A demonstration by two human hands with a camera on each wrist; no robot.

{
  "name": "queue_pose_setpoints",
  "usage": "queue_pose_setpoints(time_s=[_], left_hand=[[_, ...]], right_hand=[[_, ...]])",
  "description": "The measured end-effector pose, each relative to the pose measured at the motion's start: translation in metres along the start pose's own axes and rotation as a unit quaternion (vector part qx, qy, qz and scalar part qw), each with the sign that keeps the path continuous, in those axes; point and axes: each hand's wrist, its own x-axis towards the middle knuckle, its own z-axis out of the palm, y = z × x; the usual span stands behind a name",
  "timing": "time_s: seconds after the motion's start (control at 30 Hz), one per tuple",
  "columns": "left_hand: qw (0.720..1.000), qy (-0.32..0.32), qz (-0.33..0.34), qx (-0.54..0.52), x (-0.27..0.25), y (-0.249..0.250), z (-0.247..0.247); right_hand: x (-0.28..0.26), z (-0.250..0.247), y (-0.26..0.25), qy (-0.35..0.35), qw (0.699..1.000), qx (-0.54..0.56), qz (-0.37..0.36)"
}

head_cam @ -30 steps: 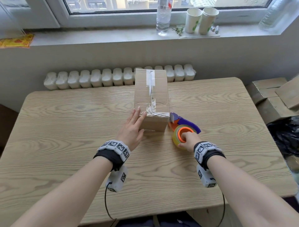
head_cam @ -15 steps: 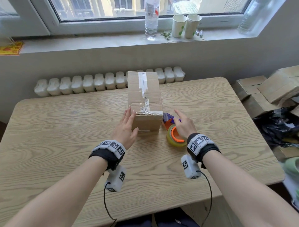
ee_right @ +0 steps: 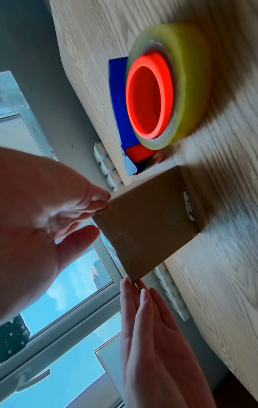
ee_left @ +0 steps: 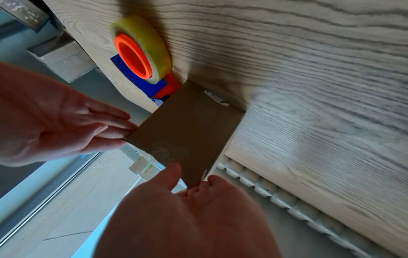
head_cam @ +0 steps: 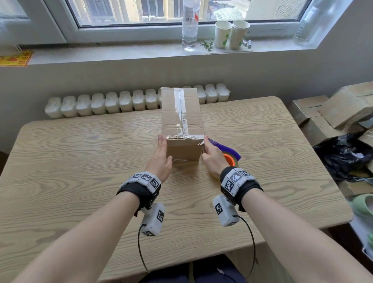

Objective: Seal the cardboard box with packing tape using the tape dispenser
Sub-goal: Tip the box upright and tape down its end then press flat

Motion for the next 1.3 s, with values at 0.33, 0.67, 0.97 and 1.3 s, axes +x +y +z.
queue_pose_setpoints(time_s=[0.33, 0.67, 0.97, 1.3], left_hand=[[0.994, 0.107, 0.000, 0.012, 0.011, -0.003, -0.030], [0.990, 0.095, 0.002, 0.104, 0.035, -0.003, -0.044], [0.987, 0.073, 0.059, 0.130, 0.035, -0.005, -0.049], [0.983, 0.011, 0.092, 0.156, 0.038, -0.011, -0.063]], right_hand=[[0.015, -0.026, 0.002, 0.119, 0.991, 0.003, -0.057], [0.029, -0.026, -0.002, 0.143, 0.973, -0.141, -0.110], [0.033, -0.034, 0.001, 0.101, 0.965, -0.188, -0.154], [0.040, -0.046, -0.004, 0.054, 0.959, -0.237, -0.149]])
